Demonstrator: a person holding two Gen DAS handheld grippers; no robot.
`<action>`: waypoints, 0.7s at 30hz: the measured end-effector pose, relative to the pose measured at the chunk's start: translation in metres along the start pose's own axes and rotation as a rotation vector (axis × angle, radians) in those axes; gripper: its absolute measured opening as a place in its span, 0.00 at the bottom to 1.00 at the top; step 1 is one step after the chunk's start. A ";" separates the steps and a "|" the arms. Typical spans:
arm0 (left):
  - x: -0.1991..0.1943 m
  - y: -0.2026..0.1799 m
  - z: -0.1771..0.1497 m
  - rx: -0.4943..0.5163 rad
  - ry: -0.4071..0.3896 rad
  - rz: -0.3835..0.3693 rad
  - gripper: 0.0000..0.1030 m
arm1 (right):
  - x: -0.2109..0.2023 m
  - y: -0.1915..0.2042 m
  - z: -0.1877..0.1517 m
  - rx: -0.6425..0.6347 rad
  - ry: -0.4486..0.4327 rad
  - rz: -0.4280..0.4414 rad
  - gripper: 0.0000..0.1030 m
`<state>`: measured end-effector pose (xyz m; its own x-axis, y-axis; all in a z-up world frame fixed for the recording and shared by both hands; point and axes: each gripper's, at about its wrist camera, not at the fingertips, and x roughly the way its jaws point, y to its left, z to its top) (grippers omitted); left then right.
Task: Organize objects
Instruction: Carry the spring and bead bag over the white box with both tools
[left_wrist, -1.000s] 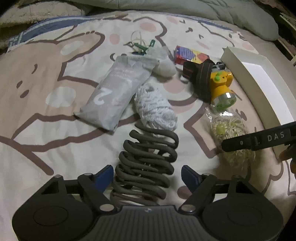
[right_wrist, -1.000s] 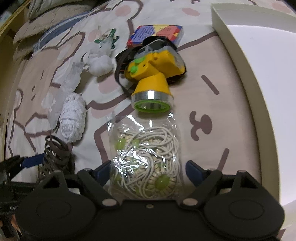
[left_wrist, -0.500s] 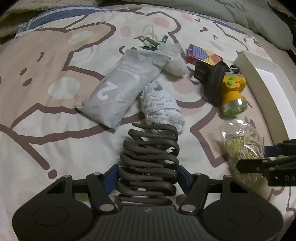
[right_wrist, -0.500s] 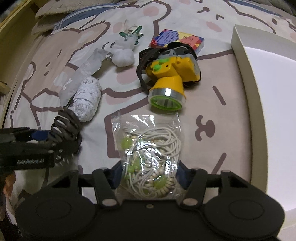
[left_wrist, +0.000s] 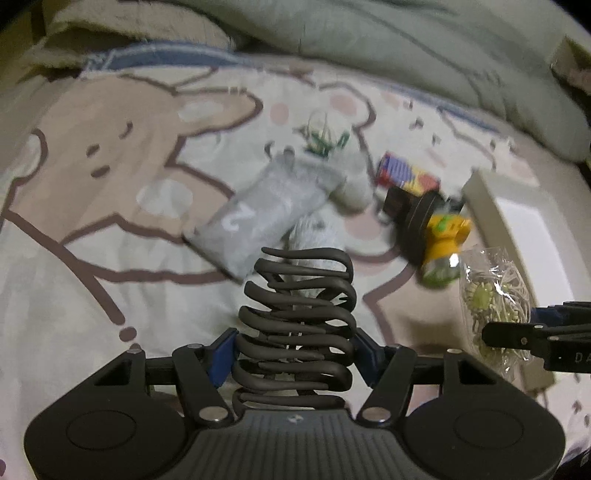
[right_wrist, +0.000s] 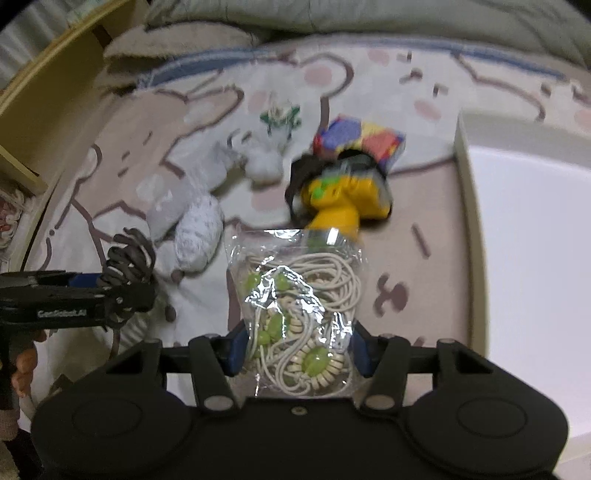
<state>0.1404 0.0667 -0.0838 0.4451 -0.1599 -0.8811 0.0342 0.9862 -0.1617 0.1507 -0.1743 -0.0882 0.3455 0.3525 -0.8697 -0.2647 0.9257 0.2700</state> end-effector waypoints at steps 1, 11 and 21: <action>-0.006 -0.002 0.001 -0.005 -0.028 -0.002 0.63 | -0.006 -0.001 0.002 -0.005 -0.019 -0.003 0.54; -0.058 -0.034 0.011 0.007 -0.269 -0.023 0.63 | -0.068 -0.014 0.011 -0.066 -0.238 -0.018 0.54; -0.084 -0.066 0.014 0.024 -0.376 -0.079 0.63 | -0.122 -0.055 0.003 -0.056 -0.371 -0.050 0.54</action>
<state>0.1133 0.0152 0.0067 0.7372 -0.2138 -0.6409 0.1010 0.9728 -0.2083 0.1254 -0.2677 0.0040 0.6588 0.3423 -0.6699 -0.2849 0.9377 0.1989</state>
